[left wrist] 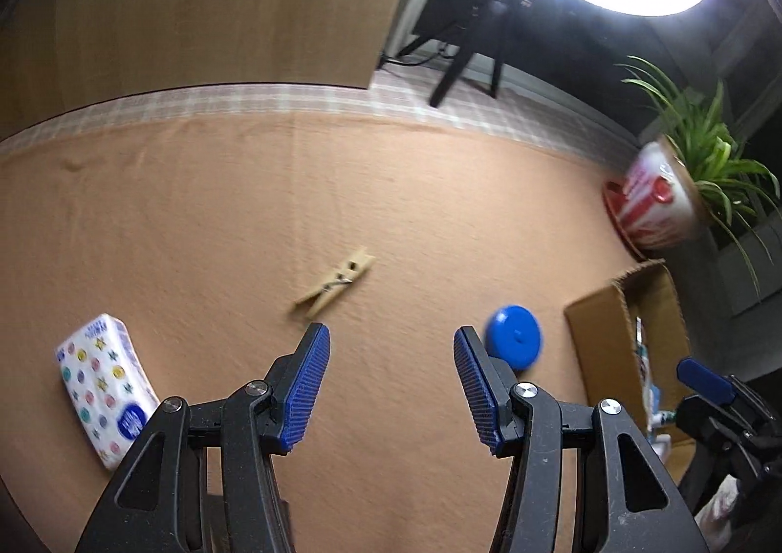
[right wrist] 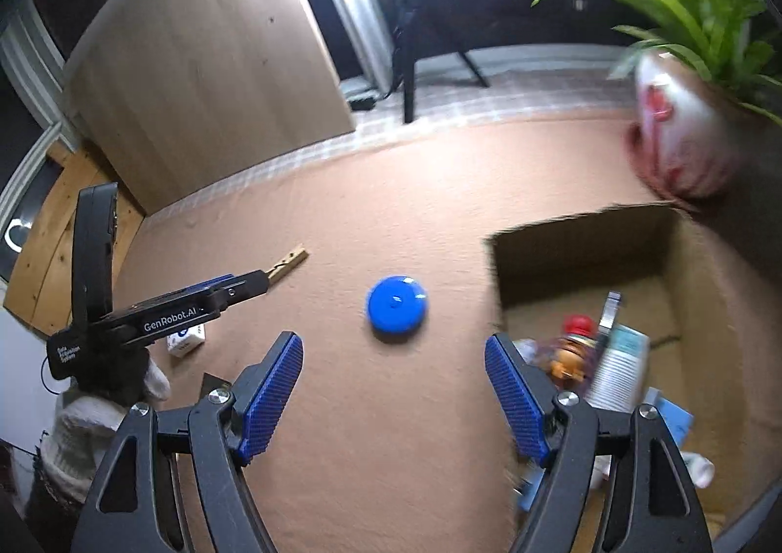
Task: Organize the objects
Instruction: 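Move both tools back toward the blue tape measure and clothespin, then grasp the blue tape measure with the right tool while the left tool grasps the wooden clothespin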
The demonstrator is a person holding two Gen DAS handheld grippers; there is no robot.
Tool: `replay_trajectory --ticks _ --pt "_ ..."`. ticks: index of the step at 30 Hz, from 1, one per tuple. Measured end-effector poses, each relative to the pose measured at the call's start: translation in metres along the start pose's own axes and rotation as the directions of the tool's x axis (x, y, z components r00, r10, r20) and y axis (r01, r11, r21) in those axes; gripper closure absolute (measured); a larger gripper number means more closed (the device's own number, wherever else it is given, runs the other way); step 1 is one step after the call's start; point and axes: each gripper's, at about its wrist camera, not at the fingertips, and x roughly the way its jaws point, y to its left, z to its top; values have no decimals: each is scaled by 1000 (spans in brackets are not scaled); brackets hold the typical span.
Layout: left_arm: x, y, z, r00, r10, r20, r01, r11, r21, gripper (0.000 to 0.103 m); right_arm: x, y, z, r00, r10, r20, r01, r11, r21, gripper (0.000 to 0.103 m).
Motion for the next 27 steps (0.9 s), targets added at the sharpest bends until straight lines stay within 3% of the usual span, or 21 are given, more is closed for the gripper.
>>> replay_trajectory --ticks 5,15,22,27 --pt "14 9 12 1000 -10 -26 10 1000 -13 47 41 9 19 998 -21 -55 21 1000 4 29" --pt "52 9 31 996 76 -53 -74 996 43 48 105 14 42 983 -109 -149 105 994 -34 29" --pt "69 12 32 991 114 -65 -109 991 74 72 124 29 51 970 -186 -156 169 979 -118 29" --pt "67 17 32 991 119 -63 -114 991 73 87 138 39 49 945 -275 -179 238 950 -202 29"
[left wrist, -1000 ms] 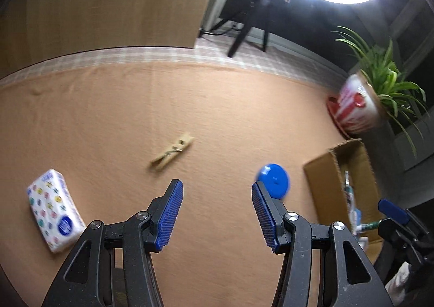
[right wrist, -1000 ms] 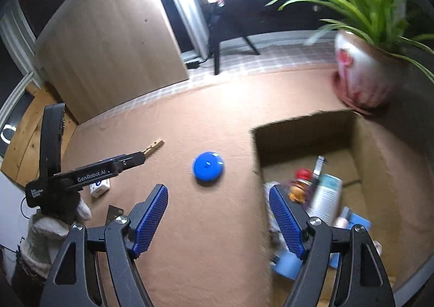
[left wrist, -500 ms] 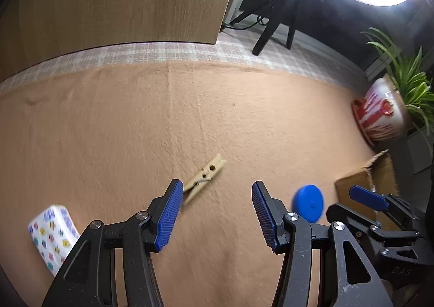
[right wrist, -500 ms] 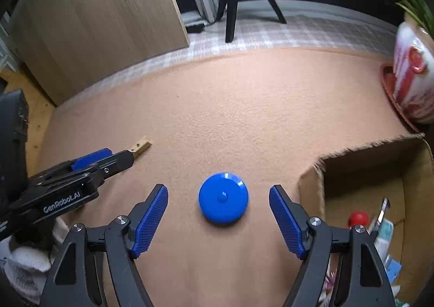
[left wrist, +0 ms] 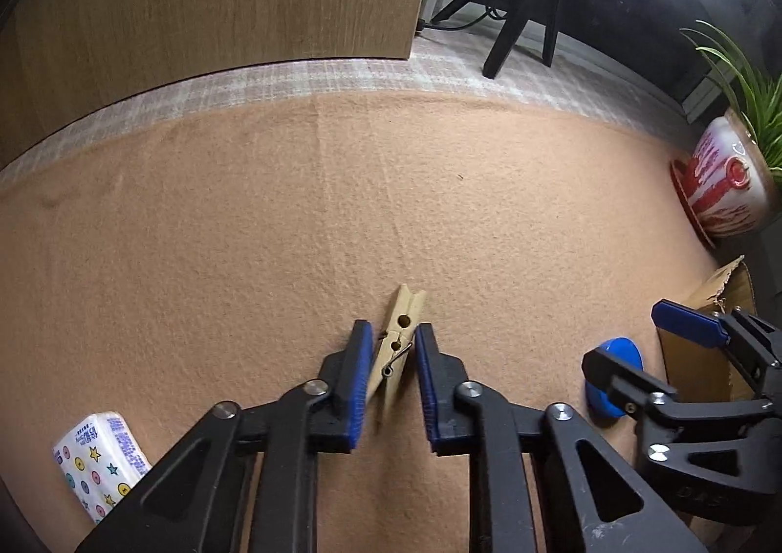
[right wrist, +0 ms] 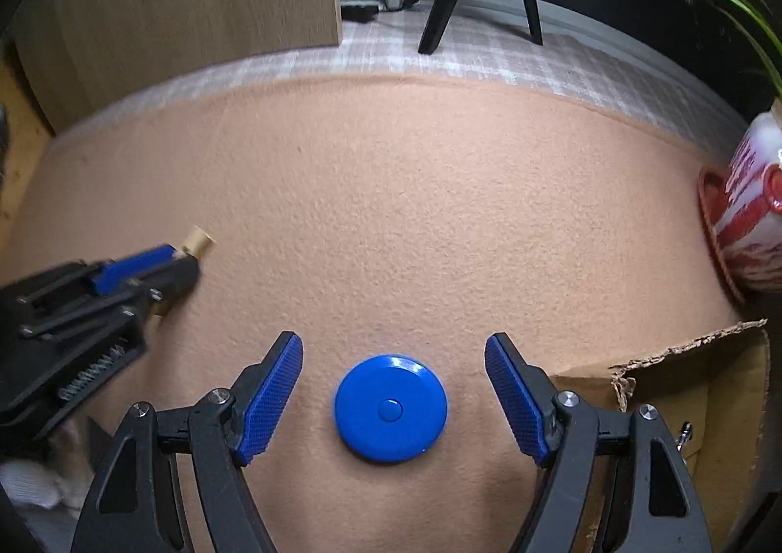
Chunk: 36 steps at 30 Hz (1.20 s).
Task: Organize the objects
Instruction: 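Grasp the blue tape measure with the right tool while the left tool grasps the wooden clothespin, then carry the tape measure and clothespin to the box and release both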
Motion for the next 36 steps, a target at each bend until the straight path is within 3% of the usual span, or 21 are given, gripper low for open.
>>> replay_trajectory --ticks 5,9,12,28,36 --pt "-4 3 -6 1000 6 4 -6 1000 5 90 3 9 -4 999 -6 -39 4 999 -53 30" --pt "-9 6 -14 1000 -7 2 7 1000 -5 90 12 17 -11 995 -11 -102 1 995 -101 47" --pt "-12 9 -22 1000 -16 2 16 1000 -8 90 9 12 -16 992 40 -122 -50 996 -74 57" --pt "-37 1 -82 994 -110 -18 109 993 -49 90 -20 4 -86 991 121 -55 -121 993 0 57" --pt "-70 -23 -84 988 -154 32 155 988 -14 90 -66 -22 -118 986 161 45 -164 984 74 57"
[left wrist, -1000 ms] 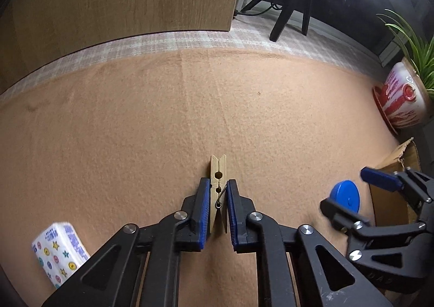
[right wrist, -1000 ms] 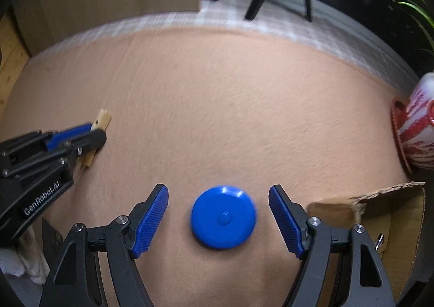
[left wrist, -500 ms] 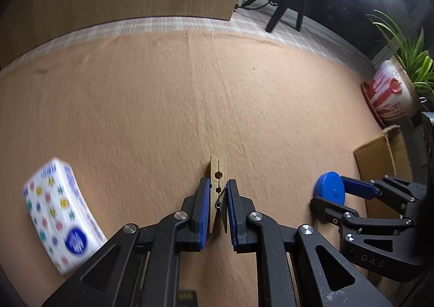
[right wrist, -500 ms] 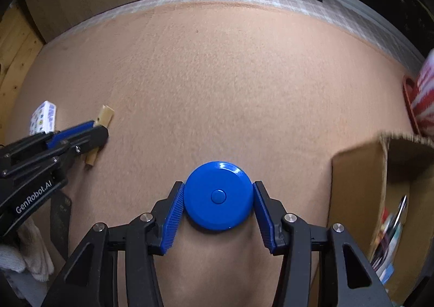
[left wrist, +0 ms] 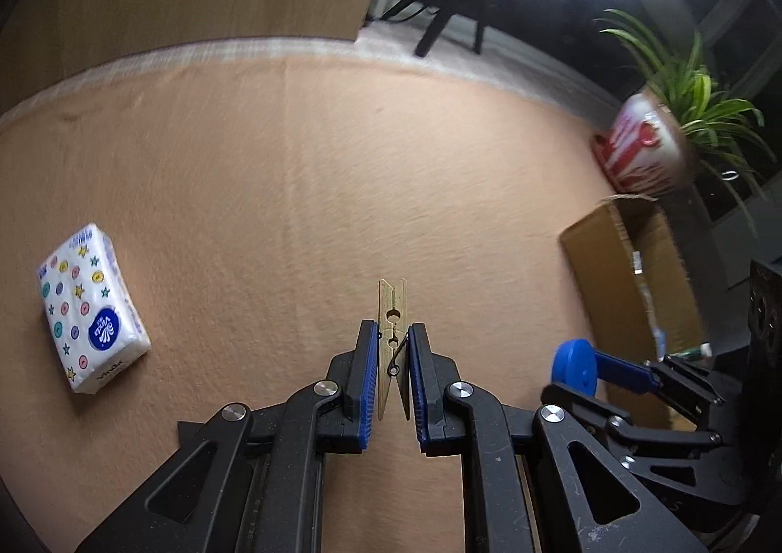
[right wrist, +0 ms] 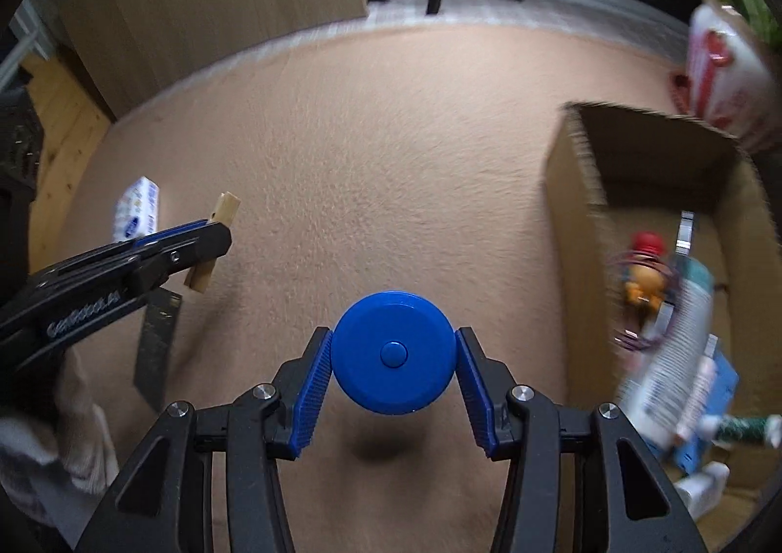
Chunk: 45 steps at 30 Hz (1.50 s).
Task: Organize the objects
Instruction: 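Carry the tape measure and clothespin to the box and release both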
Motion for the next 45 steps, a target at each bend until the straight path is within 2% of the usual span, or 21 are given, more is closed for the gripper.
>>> replay_trajectory --ticks 7,14,19,25,34,35,36,37,38,45 --pt "-14 -47 7 998 -64 27 62 996 59 90 -64 -29 -22 992 -31 119 25 998 53 57" --pt "-12 -108 13 991 -133 25 128 982 137 90 -102 -70 -40 977 -97 188 73 989 131 57" --pt "-5 -151 15 986 -168 10 163 968 193 90 -116 -96 -56 968 -154 196 118 976 181 57" --pt "12 -196 19 982 -186 -15 184 953 240 90 -118 -109 -66 965 -174 196 132 969 211 57" --pt "37 -229 22 984 -175 -42 180 946 271 89 -113 -120 -73 964 -184 193 140 965 221 57" --pt "38 -231 22 983 -177 -48 183 945 272 87 -112 -119 -72 963 -181 202 136 967 217 56" --pt "39 -232 21 983 -173 -57 182 945 272 72 -112 -119 -72 963 -176 202 133 968 212 49" --pt "40 -233 22 984 -168 -63 179 946 271 51 -111 -119 -71 965 -171 198 130 970 205 41" --pt "38 -232 21 985 -167 -50 175 947 270 45 -110 -118 -70 966 -168 197 128 971 201 37" --pt "25 -208 23 990 -140 -23 142 962 235 43 -108 -111 -69 962 -178 205 138 971 194 35"
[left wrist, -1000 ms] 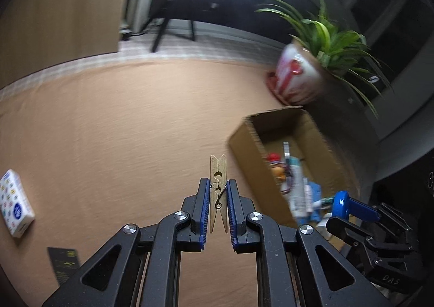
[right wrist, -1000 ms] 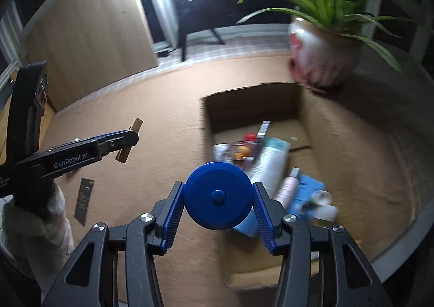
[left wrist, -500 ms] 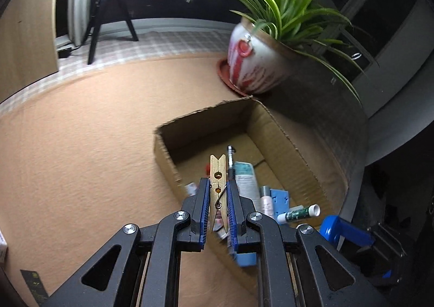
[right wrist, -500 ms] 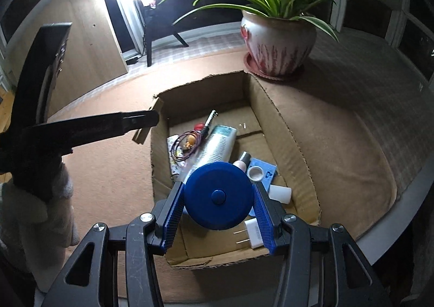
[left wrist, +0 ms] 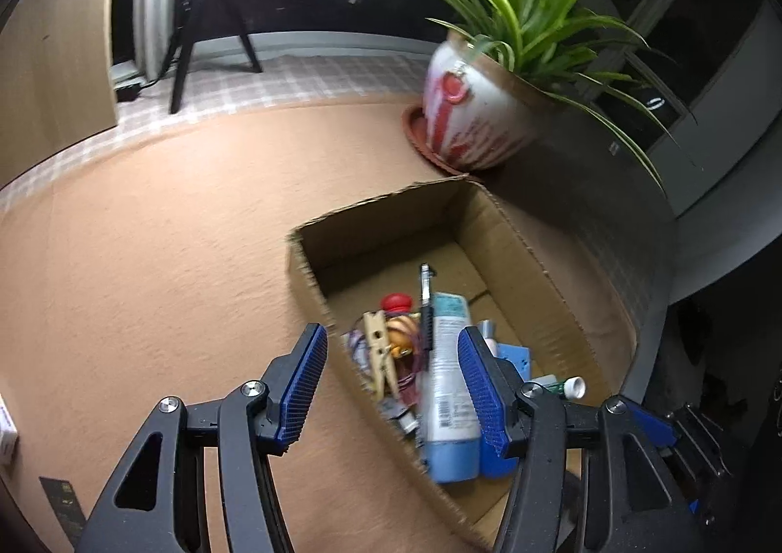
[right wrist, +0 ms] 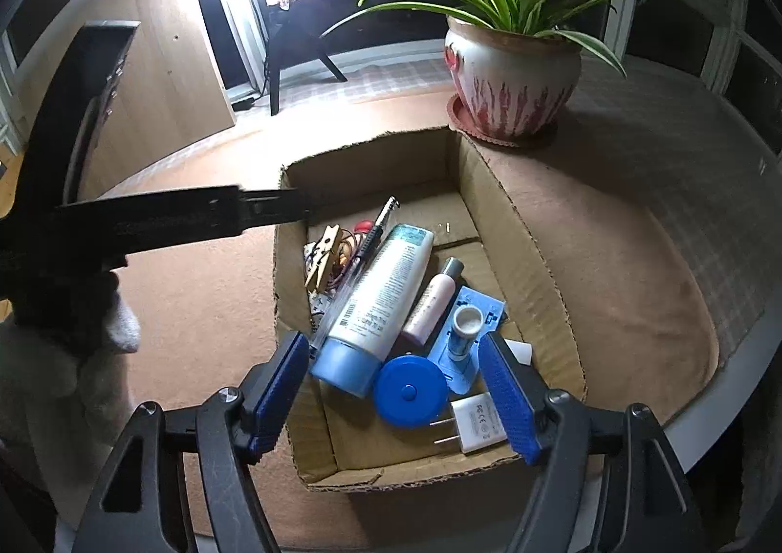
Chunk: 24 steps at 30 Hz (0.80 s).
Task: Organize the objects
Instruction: 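Carry the tape measure and clothespin to the box and release both, then move the left tool to the black card and grasp it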
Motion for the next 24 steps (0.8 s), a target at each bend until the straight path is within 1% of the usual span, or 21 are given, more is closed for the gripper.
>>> replay_trajectory --ticks 4,8,10,13,19,22,24 --pt "-17 20 -8 999 29 14 -29 999 -23 43 -2 9 2 1000 9 24 -9 1000 -6 35" --pt "-38 43 -22 997 66 27 -65 997 -52 43 -6 23 4 996 45 77 -45 999 -11 35" --pt "-48 57 -29 996 88 31 -85 994 -75 43 -6 30 6 995 57 83 -55 998 -17 35" --pt "-63 82 -45 991 127 28 -123 986 -109 43 -4 43 9 995 73 71 -70 996 -47 35" --pt "-86 142 -90 975 221 -17 -220 954 -202 43 2 63 11 994 106 13 -104 991 -88 35" --pt "-93 172 -112 966 255 -47 -259 931 -256 43 4 69 9 992 124 -6 -123 988 -93 35" --pt "-96 190 -127 955 289 -71 -297 913 -280 43 4 73 8 991 132 -11 -133 986 -100 35"
